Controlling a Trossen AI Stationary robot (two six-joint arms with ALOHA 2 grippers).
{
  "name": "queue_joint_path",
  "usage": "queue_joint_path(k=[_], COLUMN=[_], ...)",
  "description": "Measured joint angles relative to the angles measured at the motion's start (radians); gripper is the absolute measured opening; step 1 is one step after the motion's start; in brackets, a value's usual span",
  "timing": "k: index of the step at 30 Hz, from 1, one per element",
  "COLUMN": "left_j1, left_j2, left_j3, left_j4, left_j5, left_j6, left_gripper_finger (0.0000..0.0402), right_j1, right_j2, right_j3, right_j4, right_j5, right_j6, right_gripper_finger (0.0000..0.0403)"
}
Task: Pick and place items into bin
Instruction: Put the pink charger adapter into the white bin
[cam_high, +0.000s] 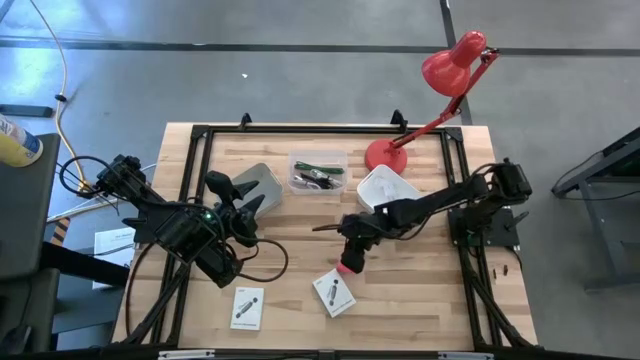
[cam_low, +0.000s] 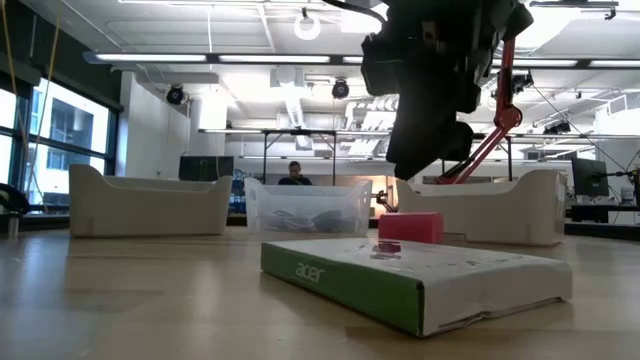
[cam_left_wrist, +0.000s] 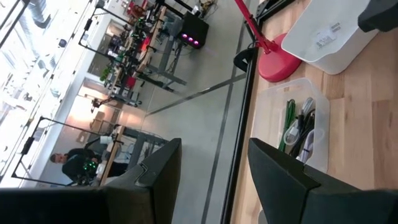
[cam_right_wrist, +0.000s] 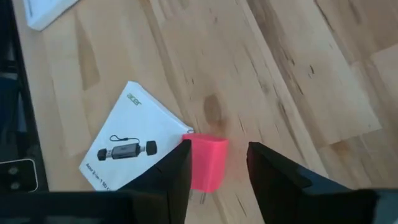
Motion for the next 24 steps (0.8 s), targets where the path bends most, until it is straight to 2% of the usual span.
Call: queue_joint_path(k=[12,19,24], left_j1=[0.000,0.000,0.000], left_j2=[0.000,0.000,0.000], left_j3=[0.000,0.000,0.000], left_j4=[0.000,0.001,0.001], left_j5=[0.003,0.027,0.040], left_j6=[-0.001,-0.002,-0.002], left_gripper_finger=[0.0172,0.0172,0.0172], right_j1=[0.052,0.085,0.096], right_j2=[0.063,0.133,0.163], right_j3=[0.000,0.000,0.000], right_j4=[0.074,0.077,0.083], right_j5=[-0.013,-0.007,0.047], right_j6=[0.081,0.095,0.106], right_gripper_finger=[0.0244,0.0252,0.0252])
